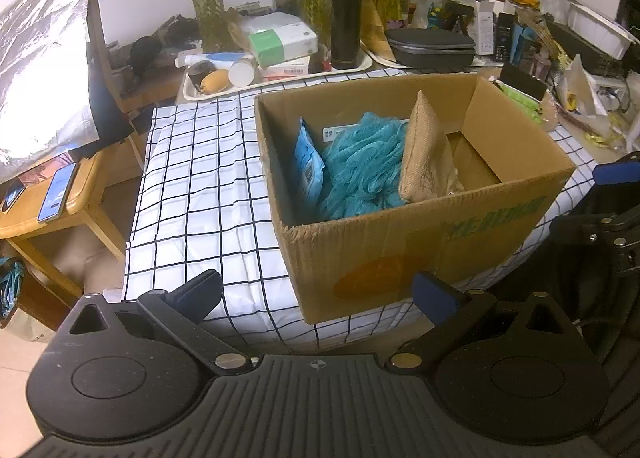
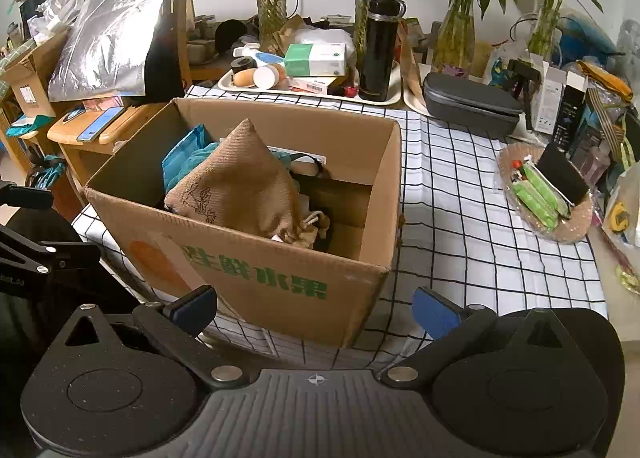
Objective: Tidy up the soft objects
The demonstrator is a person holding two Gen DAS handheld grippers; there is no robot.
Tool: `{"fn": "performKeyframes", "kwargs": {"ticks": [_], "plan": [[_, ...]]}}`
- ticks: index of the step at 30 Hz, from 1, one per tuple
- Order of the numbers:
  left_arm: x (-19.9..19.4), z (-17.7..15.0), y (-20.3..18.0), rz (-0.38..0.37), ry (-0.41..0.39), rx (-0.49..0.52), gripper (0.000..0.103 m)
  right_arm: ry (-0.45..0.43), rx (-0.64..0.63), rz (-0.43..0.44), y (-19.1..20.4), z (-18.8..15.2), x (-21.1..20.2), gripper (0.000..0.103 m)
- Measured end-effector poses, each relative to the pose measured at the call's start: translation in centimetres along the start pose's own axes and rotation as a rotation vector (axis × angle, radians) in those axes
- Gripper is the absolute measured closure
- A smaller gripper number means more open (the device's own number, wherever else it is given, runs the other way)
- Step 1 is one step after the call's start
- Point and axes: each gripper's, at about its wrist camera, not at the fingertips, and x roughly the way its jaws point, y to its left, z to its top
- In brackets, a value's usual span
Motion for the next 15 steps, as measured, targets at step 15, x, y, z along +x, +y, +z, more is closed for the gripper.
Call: {"fn": "performKeyframes", "kwargs": {"ticks": [15], "plan": [[0.14, 0.07, 0.09, 0.004, 0.007, -0.012, 0.0, -0.005, 0.001, -0.004, -0.04, 0.0, -0.07, 0.0]]}}
